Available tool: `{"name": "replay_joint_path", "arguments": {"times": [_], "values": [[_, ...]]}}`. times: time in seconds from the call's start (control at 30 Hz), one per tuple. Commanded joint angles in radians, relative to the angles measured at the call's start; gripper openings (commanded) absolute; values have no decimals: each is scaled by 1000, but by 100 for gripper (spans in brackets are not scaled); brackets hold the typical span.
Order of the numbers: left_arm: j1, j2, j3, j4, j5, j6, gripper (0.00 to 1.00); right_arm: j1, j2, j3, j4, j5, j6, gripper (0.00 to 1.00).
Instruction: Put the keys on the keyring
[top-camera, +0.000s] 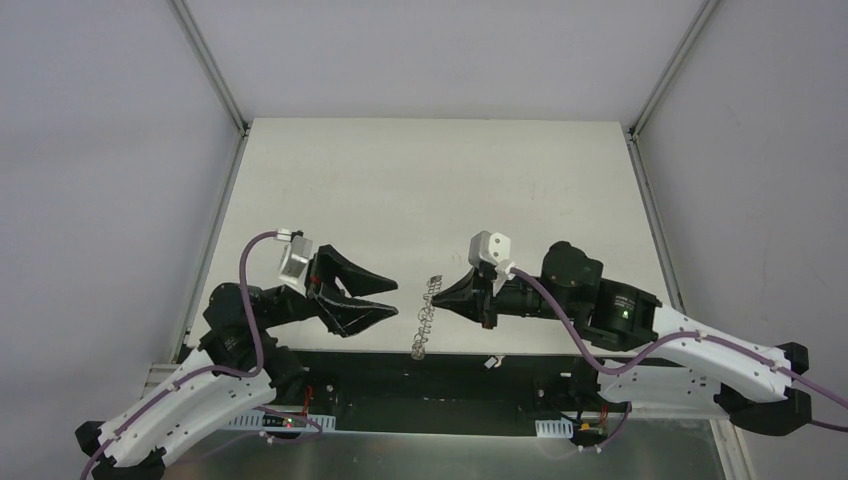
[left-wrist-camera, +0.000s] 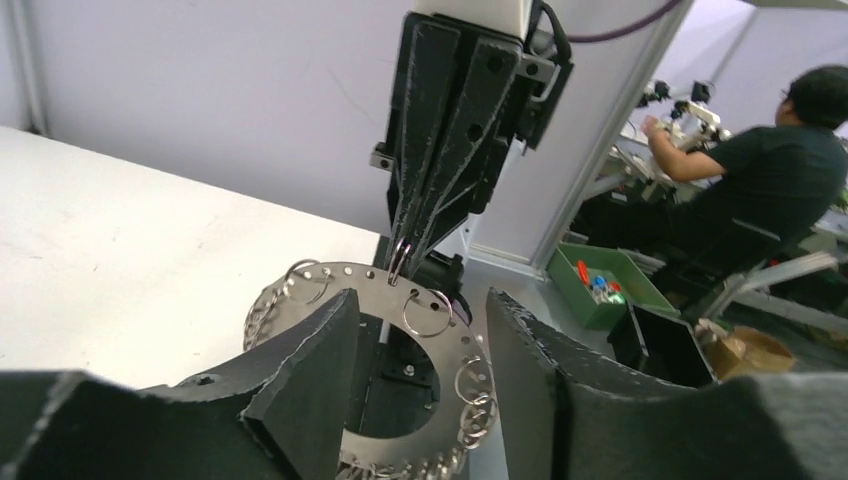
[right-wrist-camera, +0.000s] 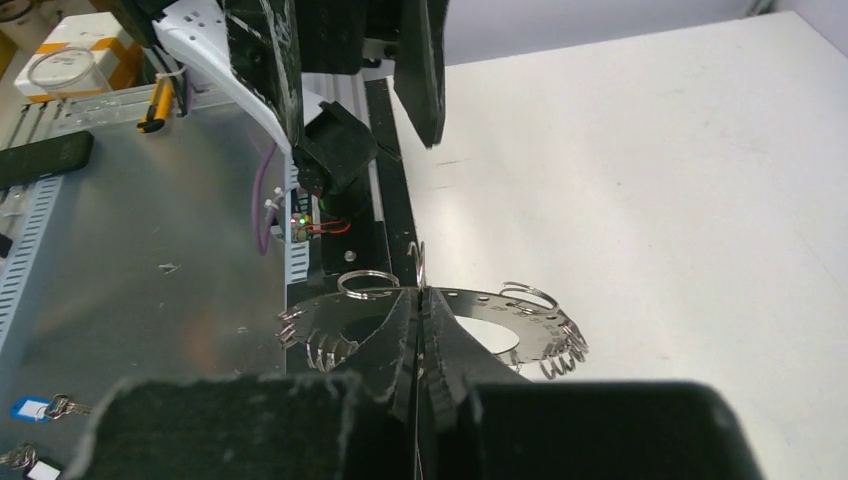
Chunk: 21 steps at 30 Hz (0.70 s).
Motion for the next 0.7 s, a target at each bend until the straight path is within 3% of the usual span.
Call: {"name": "replay_joint_path", "arguments": {"times": [0.0, 0.2, 0.47, 0.67], "values": [[-8, 3, 63, -178, -117, 38, 51, 4, -81, 41, -65, 148, 23, 0], [-8, 121, 50, -200, -125, -24, 61, 3, -129, 44, -136, 433, 59, 0], [-8, 345, -15, -176, -176, -106, 99, 2, -153, 52, -202, 871, 121, 0], [-12, 573, 12, -127, -27, -144, 99, 1, -204, 27, -229, 1027, 166, 0]]}}
